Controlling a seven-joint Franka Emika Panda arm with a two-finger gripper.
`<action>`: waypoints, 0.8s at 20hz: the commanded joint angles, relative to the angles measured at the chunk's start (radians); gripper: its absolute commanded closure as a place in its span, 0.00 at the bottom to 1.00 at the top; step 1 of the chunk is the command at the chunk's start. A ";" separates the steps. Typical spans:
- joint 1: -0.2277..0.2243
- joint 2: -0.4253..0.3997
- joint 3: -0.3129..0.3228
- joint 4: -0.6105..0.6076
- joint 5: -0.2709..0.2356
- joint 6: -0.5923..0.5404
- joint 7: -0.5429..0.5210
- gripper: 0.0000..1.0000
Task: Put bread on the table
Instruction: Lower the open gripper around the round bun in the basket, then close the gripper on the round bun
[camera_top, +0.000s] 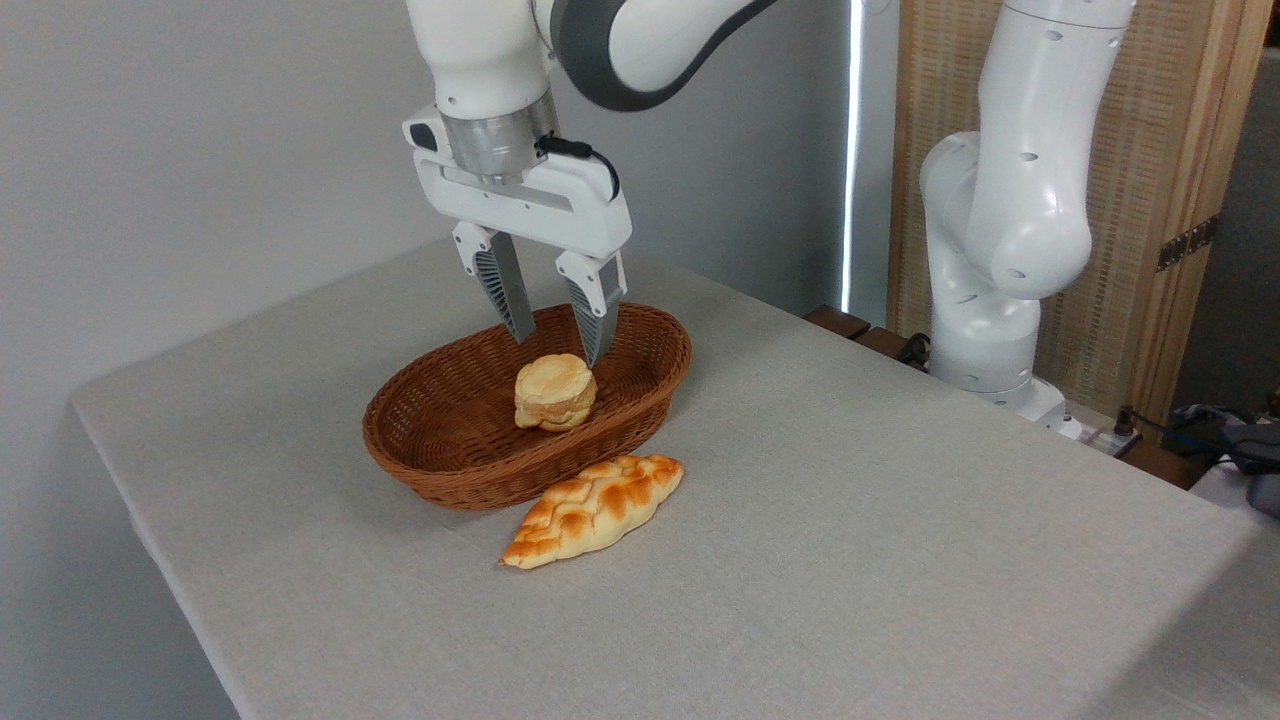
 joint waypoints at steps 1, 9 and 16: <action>-0.086 0.007 0.012 -0.082 -0.009 0.142 -0.098 0.00; -0.133 0.071 0.012 -0.094 -0.004 0.182 -0.112 0.00; -0.152 0.105 0.012 -0.096 0.007 0.152 -0.108 0.01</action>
